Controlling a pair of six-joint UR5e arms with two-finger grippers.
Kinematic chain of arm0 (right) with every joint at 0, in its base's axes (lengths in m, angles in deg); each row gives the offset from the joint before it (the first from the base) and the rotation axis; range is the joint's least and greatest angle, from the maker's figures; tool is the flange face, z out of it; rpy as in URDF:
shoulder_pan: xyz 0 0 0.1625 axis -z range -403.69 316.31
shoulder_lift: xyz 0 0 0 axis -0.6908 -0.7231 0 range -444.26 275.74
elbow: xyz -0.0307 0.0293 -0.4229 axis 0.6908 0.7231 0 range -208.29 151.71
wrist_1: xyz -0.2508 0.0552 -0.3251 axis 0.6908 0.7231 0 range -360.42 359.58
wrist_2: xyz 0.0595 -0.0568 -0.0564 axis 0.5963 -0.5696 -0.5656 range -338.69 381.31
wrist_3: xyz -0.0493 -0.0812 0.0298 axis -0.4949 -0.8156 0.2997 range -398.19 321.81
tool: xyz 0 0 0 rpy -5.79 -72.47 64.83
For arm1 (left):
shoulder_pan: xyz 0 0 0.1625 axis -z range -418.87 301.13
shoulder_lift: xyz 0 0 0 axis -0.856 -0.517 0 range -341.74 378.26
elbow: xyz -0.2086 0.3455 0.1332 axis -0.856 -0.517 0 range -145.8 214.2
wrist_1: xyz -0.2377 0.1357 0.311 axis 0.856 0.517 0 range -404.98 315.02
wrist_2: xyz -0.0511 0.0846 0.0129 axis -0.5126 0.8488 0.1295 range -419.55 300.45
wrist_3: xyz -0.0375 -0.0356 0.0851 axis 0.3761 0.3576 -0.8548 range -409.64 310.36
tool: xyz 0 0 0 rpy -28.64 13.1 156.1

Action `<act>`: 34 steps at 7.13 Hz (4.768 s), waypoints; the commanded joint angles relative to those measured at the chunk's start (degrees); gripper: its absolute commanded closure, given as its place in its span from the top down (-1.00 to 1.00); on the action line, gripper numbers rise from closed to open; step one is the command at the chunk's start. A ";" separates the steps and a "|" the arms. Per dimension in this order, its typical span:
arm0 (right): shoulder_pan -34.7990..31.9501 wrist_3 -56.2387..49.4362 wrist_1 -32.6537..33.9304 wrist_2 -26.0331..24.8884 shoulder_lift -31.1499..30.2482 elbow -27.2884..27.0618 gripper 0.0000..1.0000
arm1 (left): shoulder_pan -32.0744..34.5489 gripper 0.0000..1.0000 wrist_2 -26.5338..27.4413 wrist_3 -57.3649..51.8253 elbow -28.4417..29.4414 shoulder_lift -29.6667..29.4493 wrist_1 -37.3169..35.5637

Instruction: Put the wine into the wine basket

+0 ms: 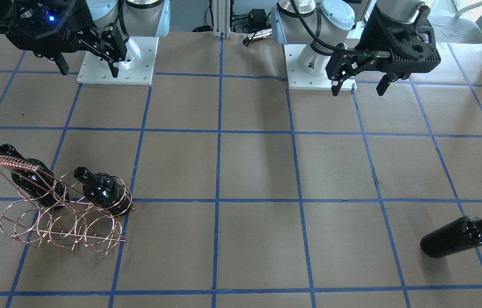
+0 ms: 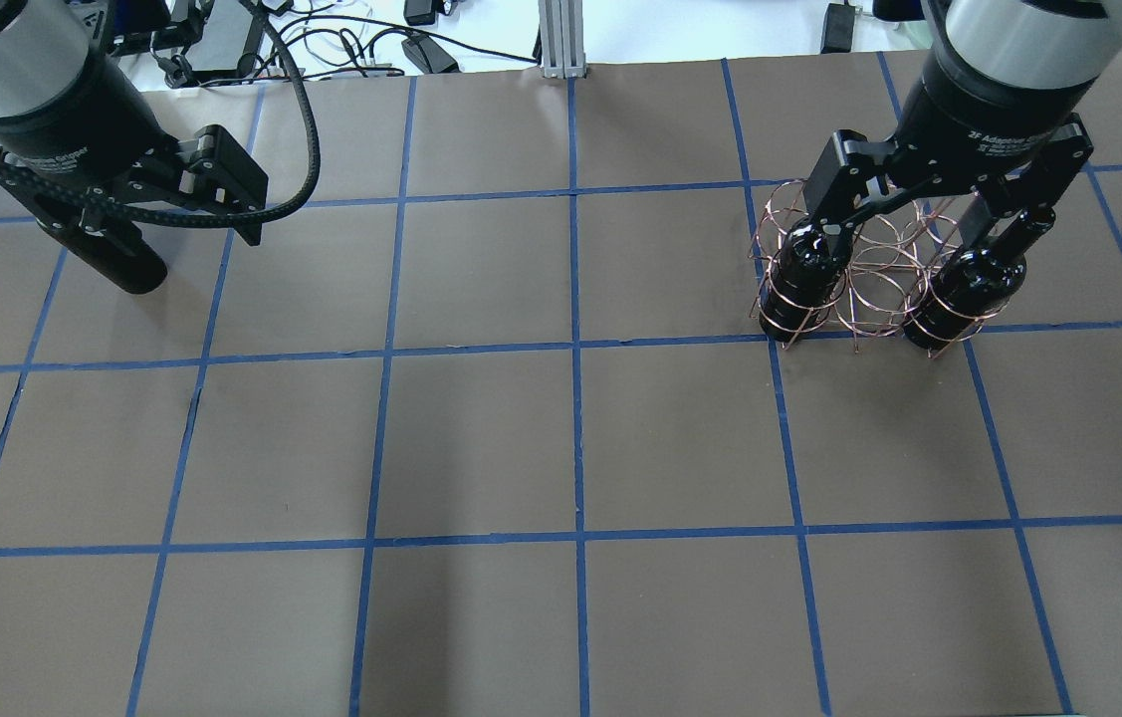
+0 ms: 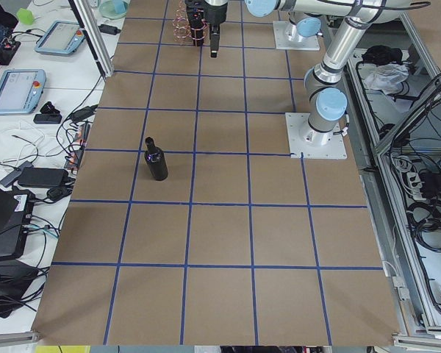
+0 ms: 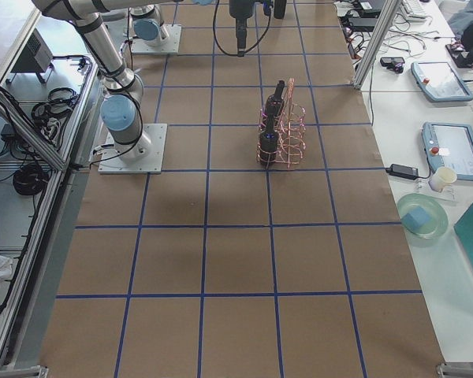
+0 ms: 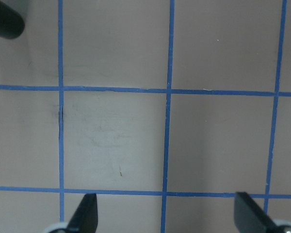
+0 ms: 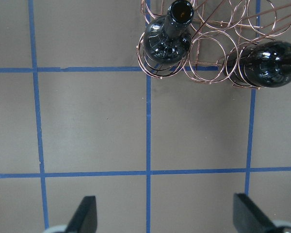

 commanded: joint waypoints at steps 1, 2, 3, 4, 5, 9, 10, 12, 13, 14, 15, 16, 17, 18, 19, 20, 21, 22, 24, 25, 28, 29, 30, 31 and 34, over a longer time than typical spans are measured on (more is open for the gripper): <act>-0.12 0.06 -0.05 -0.01 0.00 -0.02 1.00 | 0.09 1.00 -0.68 0.47 -0.15 0.10 0.06; -0.12 0.06 0.04 0.08 0.00 -0.02 1.00 | 0.09 1.00 -0.25 0.39 -0.16 0.10 0.06; -0.03 0.06 -0.05 0.08 0.09 -0.02 1.00 | 0.09 1.00 -0.25 0.39 -0.16 0.10 0.06; -0.03 0.06 0.30 0.08 0.09 -0.02 1.00 | 0.09 1.00 0.01 0.30 -0.33 0.02 0.50; -0.03 0.06 0.30 0.08 0.09 -0.02 1.00 | 0.09 1.00 0.19 0.21 -0.85 0.10 0.50; -0.12 0.06 0.39 0.08 0.18 -0.02 1.00 | 0.01 1.00 0.28 -0.40 -1.12 0.28 0.50; -0.12 0.06 0.30 0.08 0.18 -0.02 1.00 | 0.01 1.00 0.28 -0.49 -1.12 0.28 0.50; -0.12 0.15 0.22 0.08 0.18 -0.02 1.00 | -0.95 1.00 0.36 -0.75 -1.04 0.11 0.24; -0.12 0.06 0.22 0.08 0.18 -0.02 1.00 | -2.35 1.00 0.36 -1.62 -0.95 0.02 -0.28; -0.12 0.06 0.22 0.16 0.18 -0.02 1.00 | -5.67 1.00 0.10 -4.24 -0.16 -1.11 -0.37; -0.12 0.15 0.22 0.16 0.18 -0.02 1.00 | -9.45 1.00 0.01 -9.40 0.19 -1.39 -1.16; -0.12 0.15 0.22 0.08 0.18 -0.37 1.00 | -13.84 1.00 0.01 -17.29 0.72 -2.26 -2.04; -0.12 0.06 0.39 0.16 0.18 -0.54 1.00 | -17.62 1.00 0.01 -23.54 2.29 -3.83 -3.18; -0.03 0.06 0.30 0.08 0.18 -0.54 1.00 | -20.79 1.00 -0.60 -30.13 4.57 -6.55 -4.84; -0.03 0.06 0.39 0.08 0.09 -0.54 1.00 | -23.09 1.00 -0.78 -31.15 6.24 -9.71 -5.03; -0.03 0.06 0.39 0.08 0.09 -0.54 1.00 | -23.80 1.00 -0.43 -31.86 7.39 -12.44 -6.60; -0.03 0.06 0.39 0.08 0.09 -0.54 1.00 | -23.99 1.00 -0.17 -31.95 9.06 -15.25 -8.70; -0.03 0.06 0.48 0.16 0.09 -0.54 1.00 | -24.68 1.00 -0.86 -33.78 11.34 -18.06 -8.73; -0.12 0.06 0.48 0.16 0.09 -0.54 1.00 | -27.06 1.00 -0.95 -34.59 14.94 -22.90 -9.51; -0.12 0.06 0.48 0.08 0.09 -0.54 1.00 | -27.06 1.00 -0.95 -34.59 15.83 -24.84 -11.26; -0.12 0.06 0.39 0.08 0.09 -0.63 1.00 | -27.06 1.00 -3.75 -34.06 15.93 -30.20 -17.59; -0.12 0.06 0.39 0.08 0.09 -0.72 1.00 | -27.06 1.00 -3.85 -33.89 15.93 -31.17 -19.08; -0.12 0.06 0.48 0.08 0.09 -1.07 1.00 | -27.06 1.00 -3.85 -33.37 15.75 -32.23 -19.27; -0.21 0.06 0.39 0.08 -0.09 -1.07 1.00 | -27.06 0.89 -3.85 -33.45 15.75 -32.85 -19.27; -0.12 0.06 0.48 0.16 -0.18 -1.25 1.00 | -26.62 0.48 -3.77 -33.36 15.66 -32.85 -18.40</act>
